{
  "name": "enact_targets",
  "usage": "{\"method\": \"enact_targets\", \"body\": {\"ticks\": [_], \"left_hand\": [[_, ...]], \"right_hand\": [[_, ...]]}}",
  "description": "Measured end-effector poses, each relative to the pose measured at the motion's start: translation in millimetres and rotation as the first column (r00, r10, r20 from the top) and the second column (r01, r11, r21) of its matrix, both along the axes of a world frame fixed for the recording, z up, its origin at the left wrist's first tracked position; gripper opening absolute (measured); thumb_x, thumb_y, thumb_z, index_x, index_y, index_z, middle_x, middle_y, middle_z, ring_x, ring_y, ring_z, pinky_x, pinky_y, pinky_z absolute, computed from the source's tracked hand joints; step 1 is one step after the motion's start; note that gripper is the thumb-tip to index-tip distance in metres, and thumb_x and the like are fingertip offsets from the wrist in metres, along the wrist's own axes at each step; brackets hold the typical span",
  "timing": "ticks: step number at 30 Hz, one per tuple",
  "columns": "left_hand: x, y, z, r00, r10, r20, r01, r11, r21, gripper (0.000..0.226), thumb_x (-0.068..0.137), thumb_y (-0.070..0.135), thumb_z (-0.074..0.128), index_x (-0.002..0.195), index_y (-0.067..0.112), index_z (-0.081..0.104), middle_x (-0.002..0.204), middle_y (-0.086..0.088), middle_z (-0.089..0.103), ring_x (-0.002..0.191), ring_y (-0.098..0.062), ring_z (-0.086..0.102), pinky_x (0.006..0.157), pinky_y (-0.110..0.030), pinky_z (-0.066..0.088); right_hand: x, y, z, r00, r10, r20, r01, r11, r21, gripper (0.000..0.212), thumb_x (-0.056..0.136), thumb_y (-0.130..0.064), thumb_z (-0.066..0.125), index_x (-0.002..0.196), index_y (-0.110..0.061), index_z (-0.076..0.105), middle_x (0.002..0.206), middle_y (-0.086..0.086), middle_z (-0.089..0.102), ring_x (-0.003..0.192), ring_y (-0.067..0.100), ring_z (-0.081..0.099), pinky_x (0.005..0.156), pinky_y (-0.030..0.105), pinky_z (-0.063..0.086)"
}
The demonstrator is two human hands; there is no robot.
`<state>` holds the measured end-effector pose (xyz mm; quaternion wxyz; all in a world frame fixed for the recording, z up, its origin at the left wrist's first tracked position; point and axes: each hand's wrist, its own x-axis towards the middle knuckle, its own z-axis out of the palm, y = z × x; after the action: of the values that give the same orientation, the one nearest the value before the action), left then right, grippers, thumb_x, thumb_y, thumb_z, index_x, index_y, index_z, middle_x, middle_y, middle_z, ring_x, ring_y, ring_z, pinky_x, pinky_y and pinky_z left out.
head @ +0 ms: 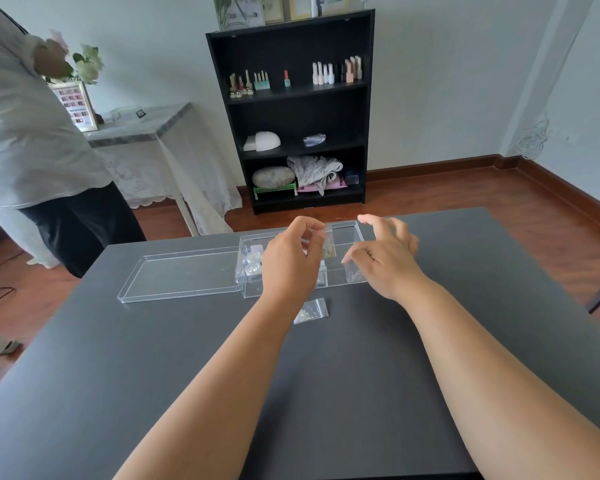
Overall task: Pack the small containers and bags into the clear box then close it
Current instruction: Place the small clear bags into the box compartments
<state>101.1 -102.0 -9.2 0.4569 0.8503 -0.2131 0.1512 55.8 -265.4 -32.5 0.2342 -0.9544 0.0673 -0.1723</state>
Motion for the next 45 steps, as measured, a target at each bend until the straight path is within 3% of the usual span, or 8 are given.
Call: {"method": "enact_targets", "body": {"ticks": [6,10,17,20,25,33,39,45], "left_hand": [[0.8,-8.0,-0.4,1.000,-0.021,-0.003,0.021,0.996,0.081,0.003,0.090,0.033,0.057,0.089,0.035,0.059,0.078,0.025,0.059,0.095,-0.015,0.051,0.086,-0.046,0.046],[3.4,-13.1,3.9,0.999,-0.041,0.009,0.039,0.991,0.128,0.003,0.090,0.036,0.058,0.091,0.035,0.060,0.083,0.020,0.064,0.096,-0.014,0.047,0.087,-0.041,0.040],[1.8,-17.6,0.6,0.999,-0.037,0.020,0.030,0.962,0.270,0.011,0.091,0.041,0.054,0.092,0.035,0.063,0.083,0.019,0.065,0.097,-0.014,0.041,0.076,-0.032,0.020],[-1.2,-16.8,-2.5,0.998,-0.019,0.056,-0.002,0.937,0.350,0.020,0.091,0.045,0.052,0.091,0.033,0.068,0.090,0.019,0.062,0.104,-0.019,0.039,0.076,-0.032,0.020],[-7.6,-7.3,-3.4,0.975,0.037,0.220,-0.135,0.882,0.451,0.024,0.092,0.043,0.049,0.093,0.037,0.073,0.129,0.011,0.046,0.117,-0.026,0.025,0.087,-0.033,0.017],[-39.3,40.0,-16.1,0.952,-0.016,0.306,-0.108,0.918,0.381,0.017,0.088,0.035,0.054,0.096,0.037,0.068,0.119,0.010,0.053,0.108,-0.026,0.037,0.085,-0.038,0.028],[-58.5,63.3,-29.7,0.970,-0.072,0.231,-0.019,0.929,0.368,0.020,0.084,0.027,0.058,0.101,0.029,0.069,0.106,0.006,0.059,0.095,-0.023,0.052,0.083,-0.039,0.044],[-70.5,74.1,-39.3,0.997,-0.068,0.036,0.043,0.878,0.476,0.031,0.090,0.038,0.056,0.120,0.031,0.060,0.121,0.014,0.059,0.107,-0.019,0.051,0.092,-0.038,0.044]], "right_hand": [[-1.0,-5.4,-4.3,0.994,-0.052,0.098,0.043,0.995,0.092,0.039,0.097,-0.028,0.036,0.101,-0.045,0.070,0.148,-0.007,0.035,0.134,0.018,0.012,0.100,0.034,0.005],[-2.6,-8.0,-4.7,0.981,-0.103,0.167,0.073,0.982,0.177,0.038,0.094,-0.019,0.040,0.104,-0.041,0.070,0.139,-0.006,0.045,0.128,0.021,0.023,0.095,0.035,0.011],[-2.9,-6.9,-6.8,0.986,-0.105,0.129,0.068,0.961,0.267,0.038,0.093,-0.015,0.041,0.106,-0.037,0.069,0.130,-0.005,0.050,0.125,0.025,0.030,0.095,0.034,0.018],[-3.5,-7.2,-5.6,0.986,-0.108,0.125,0.070,0.958,0.277,0.039,0.093,-0.014,0.039,0.107,-0.035,0.069,0.127,-0.004,0.051,0.122,0.024,0.032,0.093,0.033,0.019],[-5.7,-5.5,-3.8,0.988,-0.107,0.111,0.069,0.951,0.302,0.039,0.093,-0.013,0.038,0.107,-0.032,0.070,0.126,-0.003,0.051,0.122,0.024,0.032,0.095,0.034,0.021],[-8.0,-4.9,-0.6,0.994,-0.064,0.094,0.029,0.940,0.341,0.038,0.092,-0.016,0.041,0.104,-0.036,0.070,0.123,-0.005,0.051,0.122,0.022,0.031,0.095,0.032,0.020],[-10.0,1.0,0.5,0.992,-0.026,0.122,-0.004,0.970,0.242,0.015,0.088,-0.040,0.056,0.089,-0.042,0.072,0.140,-0.007,0.040,0.131,0.024,0.022,0.099,0.039,0.014],[-1.5,4.2,-1.7,0.999,0.015,-0.052,-0.012,0.998,0.056,0.034,0.081,-0.072,0.042,0.077,-0.046,0.064,0.155,-0.006,0.019,0.139,0.021,0.002,0.107,0.052,0.004]]}}
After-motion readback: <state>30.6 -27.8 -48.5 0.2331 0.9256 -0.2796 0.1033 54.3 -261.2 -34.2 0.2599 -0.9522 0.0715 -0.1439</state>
